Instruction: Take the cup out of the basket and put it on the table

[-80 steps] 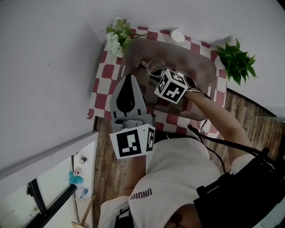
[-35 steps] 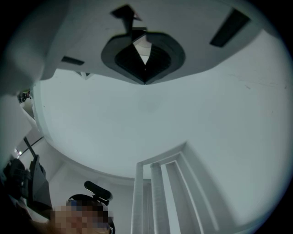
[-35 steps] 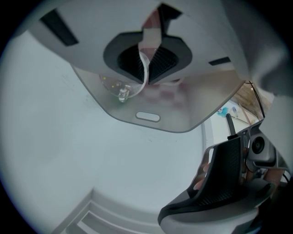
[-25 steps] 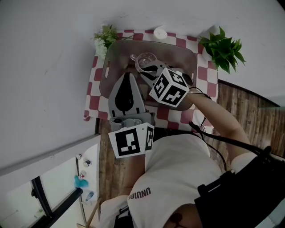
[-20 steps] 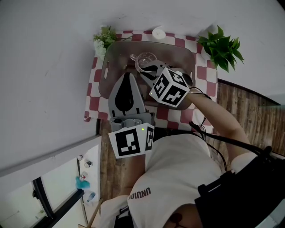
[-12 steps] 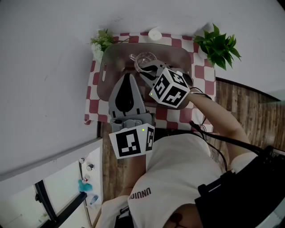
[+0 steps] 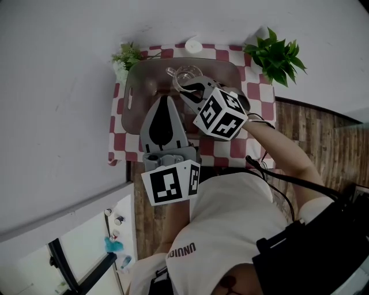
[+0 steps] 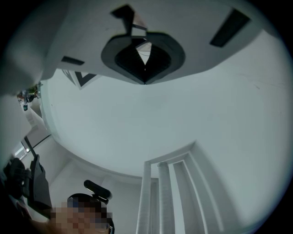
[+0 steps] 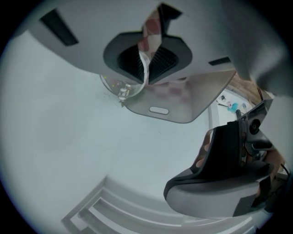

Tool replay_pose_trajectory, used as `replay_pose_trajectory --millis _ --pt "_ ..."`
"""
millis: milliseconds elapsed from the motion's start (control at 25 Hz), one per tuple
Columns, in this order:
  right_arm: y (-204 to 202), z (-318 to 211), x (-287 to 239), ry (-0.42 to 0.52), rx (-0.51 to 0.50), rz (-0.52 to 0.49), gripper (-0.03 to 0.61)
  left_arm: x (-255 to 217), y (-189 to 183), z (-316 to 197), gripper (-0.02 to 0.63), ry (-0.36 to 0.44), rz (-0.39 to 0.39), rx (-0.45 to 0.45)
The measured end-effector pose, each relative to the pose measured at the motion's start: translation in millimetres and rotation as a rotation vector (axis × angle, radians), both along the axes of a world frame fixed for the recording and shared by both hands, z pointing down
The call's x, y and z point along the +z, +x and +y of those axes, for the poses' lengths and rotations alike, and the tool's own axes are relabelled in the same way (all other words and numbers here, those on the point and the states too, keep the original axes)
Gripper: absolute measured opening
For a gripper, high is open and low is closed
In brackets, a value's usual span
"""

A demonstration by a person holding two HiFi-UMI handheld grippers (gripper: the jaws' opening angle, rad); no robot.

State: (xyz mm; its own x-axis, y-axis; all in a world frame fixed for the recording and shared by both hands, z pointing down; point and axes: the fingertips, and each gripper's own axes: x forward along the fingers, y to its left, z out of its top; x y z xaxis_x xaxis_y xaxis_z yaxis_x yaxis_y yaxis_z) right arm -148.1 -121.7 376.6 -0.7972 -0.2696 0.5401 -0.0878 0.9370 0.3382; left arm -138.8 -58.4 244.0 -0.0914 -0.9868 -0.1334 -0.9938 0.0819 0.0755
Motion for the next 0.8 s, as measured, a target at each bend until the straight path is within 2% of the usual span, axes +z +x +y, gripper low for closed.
replay_pose_trajectory --millis 800 --pt "29.2 -12.6 -23.2 0.031 0.083 -0.053 0.043 -3.6 23.3 -11.5 0.012 0.001 -0.02 0.076"
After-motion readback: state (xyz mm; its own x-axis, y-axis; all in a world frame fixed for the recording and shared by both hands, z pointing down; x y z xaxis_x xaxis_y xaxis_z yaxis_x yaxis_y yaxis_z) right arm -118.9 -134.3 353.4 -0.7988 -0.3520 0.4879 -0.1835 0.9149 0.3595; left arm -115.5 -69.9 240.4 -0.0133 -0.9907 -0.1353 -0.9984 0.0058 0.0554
